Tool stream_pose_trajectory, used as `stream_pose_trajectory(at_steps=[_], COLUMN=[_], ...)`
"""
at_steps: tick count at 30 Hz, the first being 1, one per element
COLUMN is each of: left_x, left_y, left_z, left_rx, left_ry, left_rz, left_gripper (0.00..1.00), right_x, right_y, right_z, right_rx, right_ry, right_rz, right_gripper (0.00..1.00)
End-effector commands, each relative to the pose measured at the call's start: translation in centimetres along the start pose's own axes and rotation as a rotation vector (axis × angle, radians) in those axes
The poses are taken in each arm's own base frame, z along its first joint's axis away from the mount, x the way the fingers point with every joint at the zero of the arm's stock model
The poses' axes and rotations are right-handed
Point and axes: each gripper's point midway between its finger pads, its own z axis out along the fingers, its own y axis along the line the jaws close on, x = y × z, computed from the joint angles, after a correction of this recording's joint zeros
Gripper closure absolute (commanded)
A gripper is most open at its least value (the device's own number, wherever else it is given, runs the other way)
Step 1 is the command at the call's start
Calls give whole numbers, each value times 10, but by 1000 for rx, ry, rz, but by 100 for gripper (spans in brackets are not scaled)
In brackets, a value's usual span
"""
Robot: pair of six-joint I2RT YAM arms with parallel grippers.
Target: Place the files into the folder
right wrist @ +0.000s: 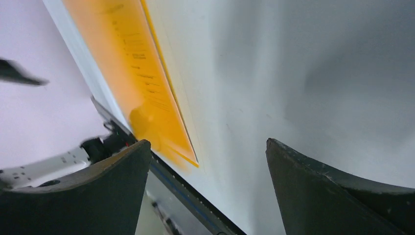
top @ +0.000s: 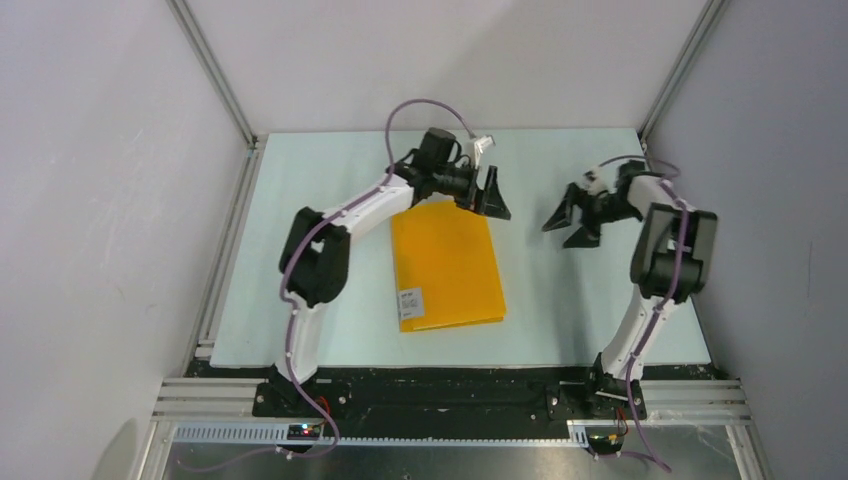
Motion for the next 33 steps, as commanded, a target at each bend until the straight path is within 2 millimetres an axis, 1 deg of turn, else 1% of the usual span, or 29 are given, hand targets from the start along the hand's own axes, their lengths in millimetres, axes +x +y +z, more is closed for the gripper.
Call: stream_pose_trajectory(at_steps=[1, 2, 3, 4, 6, 8, 10, 11, 12, 13, 14, 15, 16, 17, 18, 19, 20, 21, 22, 23, 24, 25, 26, 27, 28, 29, 30, 31, 33], left_x=[-24, -25, -21, -26, -25, -28, -39, -53, -58, -78, -80, -97, -102, -110, -114, -113, -118, -115, -116, -111, -110, -105, -107, -100, -101, -96, -95, -91, -86], left_y=[-4, -1, 7, 3, 7, 9, 7, 1, 8, -2, 10, 6, 21, 9, 21, 15, 26, 19, 27, 22, 29, 24, 22, 27, 25, 29, 26, 32, 34], left_z=[35, 48, 57, 62, 72, 73, 60, 48, 35, 13, -2, -29, -50, -75, -100, -124, -150, -172, -196, -213, -233, -248, -272, -279, -299, -305, -315, -323, -333], left_rx=[47, 56, 52, 64, 69, 58, 41, 17, -19, -72, -128, -214, -313, -345, -429, -473, -546, -577, -626, -647, -695, -722, -789, -826, -895, -933, -973, -1032, -1089], left_ry=[-62, -62, -56, -71, -81, -92, -113, -144, -160, -219, -234, -295, -317, -349, -371, -387, -420, -439, -467, -478, -504, -521, -564, -558, -587, -580, -578, -563, -564], left_rz=[36, 41, 28, 47, 44, 40, 78, 106, 118, 150, 157, 180, 190, 215, 215, 212, 199, 190, 167, 157, 135, 132, 137, 134, 160, 167, 210, 233, 239], left_gripper=[0, 0, 0, 0, 0, 0, 0, 0, 0, 0, 0, 0, 0, 0, 0, 0, 0, 0, 0, 0, 0, 0, 0, 0, 0, 0, 0, 0, 0], right_x=[-25, -24, -23, -21, -18, -16, -17, -20, -23, -29, -34, -40, -49, -60, -67, -77, -84, -94, -100, -106, -111, -114, -116, -115, -118, -115, -116, -115, -115], right_y=[19, 15, 14, 10, 7, 9, 17, 17, 28, 27, 43, 47, 60, 75, 85, 103, 113, 131, 137, 156, 160, 174, 177, 185, 189, 193, 195, 195, 192], right_z=[-80, -93, -99, -108, -119, -127, -133, -136, -140, -143, -145, -144, -152, -159, -163, -170, -175, -186, -194, -203, -212, -219, -224, -228, -231, -230, -230, -227, -226], right_rx=[5, 7, 3, 6, 5, 3, 14, 44, 65, 120, 145, 216, 247, 300, 312, 344, 355, 387, 417, 416, 438, 432, 440, 434, 430, 421, 417, 416, 423], right_ry=[-221, -254, -266, -291, -317, -335, -357, -370, -389, -411, -431, -447, -486, -523, -548, -592, -631, -688, -735, -784, -832, -870, -902, -923, -946, -948, -956, -955, -962], right_rz=[-31, -15, 0, 19, 43, 41, 4, -16, -63, -96, -153, -192, -219, -265, -279, -318, -319, -347, -327, -347, -316, -325, -309, -314, -319, -334, -345, -344, -343], right_gripper=[9, 9, 9, 9, 10, 11, 12, 11, 9, 3, 2, 1, 1, 1, 1, 1, 1, 1, 1, 1, 1, 1, 0, 1, 1, 1, 1, 1, 1])
